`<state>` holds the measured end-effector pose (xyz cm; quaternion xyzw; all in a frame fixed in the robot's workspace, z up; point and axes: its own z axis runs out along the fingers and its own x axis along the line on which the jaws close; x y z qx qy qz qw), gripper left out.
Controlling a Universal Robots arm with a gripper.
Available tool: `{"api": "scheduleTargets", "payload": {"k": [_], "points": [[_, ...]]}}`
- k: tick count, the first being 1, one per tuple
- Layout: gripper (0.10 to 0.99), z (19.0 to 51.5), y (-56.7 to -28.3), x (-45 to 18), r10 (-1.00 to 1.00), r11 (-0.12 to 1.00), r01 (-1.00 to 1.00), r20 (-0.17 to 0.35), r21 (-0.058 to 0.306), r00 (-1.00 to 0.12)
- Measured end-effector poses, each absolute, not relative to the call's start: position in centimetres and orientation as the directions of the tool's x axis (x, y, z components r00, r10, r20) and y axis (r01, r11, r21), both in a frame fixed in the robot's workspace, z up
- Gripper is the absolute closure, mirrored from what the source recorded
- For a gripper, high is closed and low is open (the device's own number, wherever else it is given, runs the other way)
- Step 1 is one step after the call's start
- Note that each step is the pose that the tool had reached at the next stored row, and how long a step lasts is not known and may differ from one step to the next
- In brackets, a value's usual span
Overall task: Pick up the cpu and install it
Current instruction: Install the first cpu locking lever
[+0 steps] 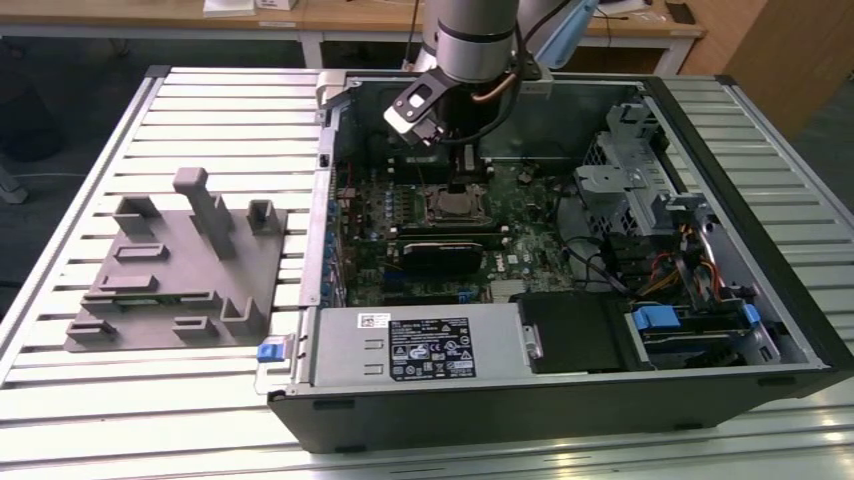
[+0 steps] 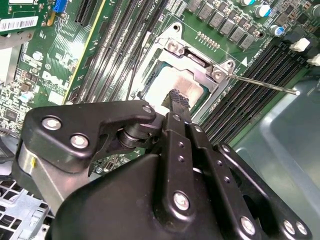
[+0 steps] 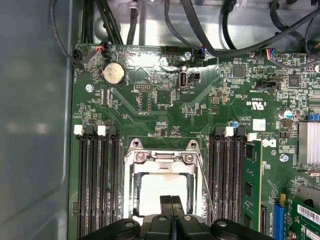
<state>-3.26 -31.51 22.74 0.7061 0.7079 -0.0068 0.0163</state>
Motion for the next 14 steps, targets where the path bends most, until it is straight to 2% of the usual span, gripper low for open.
{"api": "scheduleTargets", "payload": {"k": [14], "points": [[0.980, 23.27, -31.51, -3.26, 0.999, 0.003, 1.000, -0.033, 0.013, -0.002]]}}
